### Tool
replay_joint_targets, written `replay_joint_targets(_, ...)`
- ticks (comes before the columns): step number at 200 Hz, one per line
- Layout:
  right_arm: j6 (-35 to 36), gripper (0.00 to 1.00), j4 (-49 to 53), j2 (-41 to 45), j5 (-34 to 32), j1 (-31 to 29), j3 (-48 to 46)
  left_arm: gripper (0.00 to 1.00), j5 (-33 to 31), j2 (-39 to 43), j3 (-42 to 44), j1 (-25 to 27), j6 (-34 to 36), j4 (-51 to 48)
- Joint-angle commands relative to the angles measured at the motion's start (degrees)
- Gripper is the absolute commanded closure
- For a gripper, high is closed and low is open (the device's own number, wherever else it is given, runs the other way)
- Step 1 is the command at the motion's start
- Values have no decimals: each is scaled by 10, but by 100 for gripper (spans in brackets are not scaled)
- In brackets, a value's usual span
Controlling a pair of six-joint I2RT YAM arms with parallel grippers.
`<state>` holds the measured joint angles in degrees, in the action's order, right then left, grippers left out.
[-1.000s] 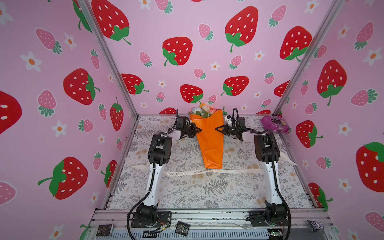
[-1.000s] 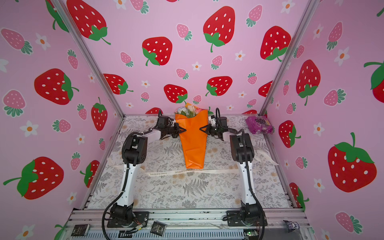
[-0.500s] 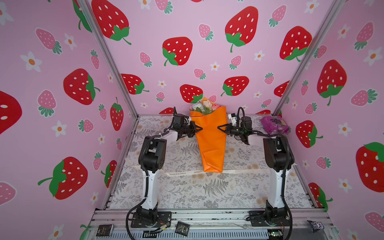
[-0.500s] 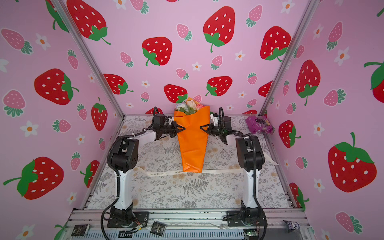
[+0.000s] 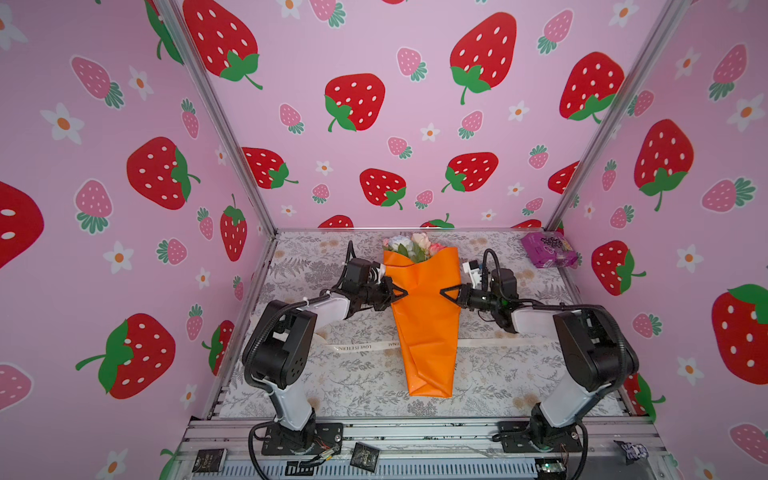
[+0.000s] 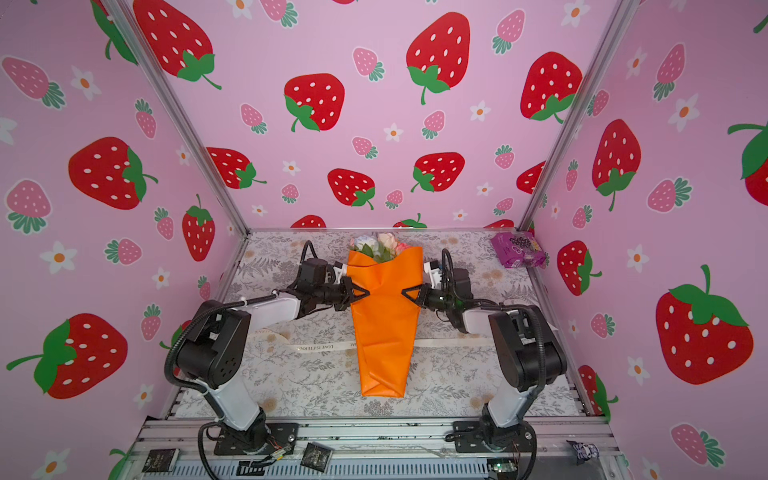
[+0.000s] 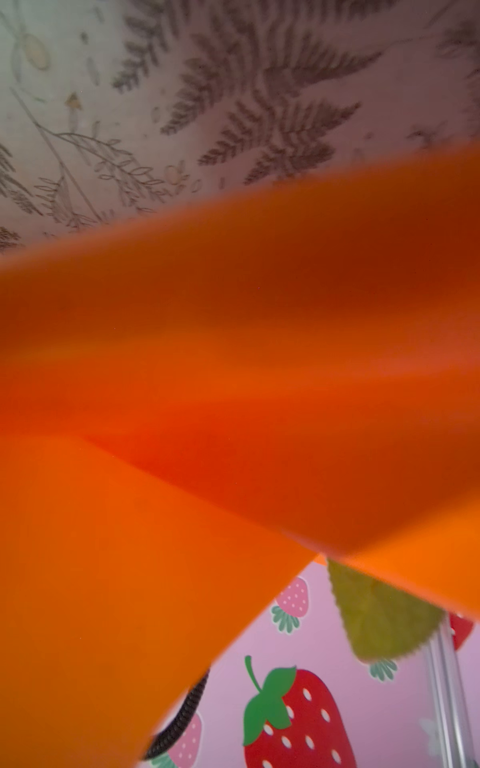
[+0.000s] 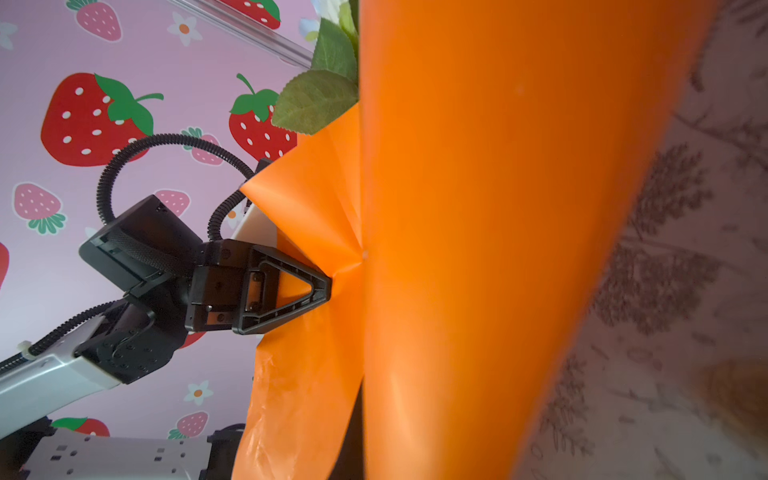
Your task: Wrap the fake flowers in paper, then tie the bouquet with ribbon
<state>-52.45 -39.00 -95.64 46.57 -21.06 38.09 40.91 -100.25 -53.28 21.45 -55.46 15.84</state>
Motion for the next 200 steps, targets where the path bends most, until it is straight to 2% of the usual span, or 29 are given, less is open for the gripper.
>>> replay_joint_targets(1,-6,100,-53,36,-41,-8,-64,100,-43,16,45,7,5,31)
replay_joint_targets(27,4,100,-72,33,-45,-13,-118,100,-61,13,91,19,-2,71)
replay_joint_targets(47,15,100,-96,7,-54,-14,-134,100,-76,-12,99,24,17,80)
replay_joint_targets(65,30,100,-106,-31,-71,-14,-124,100,-79,-42,101,25,6,126)
replay_joint_targets(95,36,100,-115,-81,-82,-11,-97,100,-93,-90,81,22,17,147)
replay_joint_targets(135,50,100,-98,-132,-80,5,-52,100,-81,-139,32,14,23,137)
replay_joint_targets(173,63,100,-74,-158,-71,14,-8,100,-74,-155,-8,4,29,109)
replay_joint_targets(200,70,100,-54,-159,-63,17,12,100,-62,-158,-11,-4,14,129)
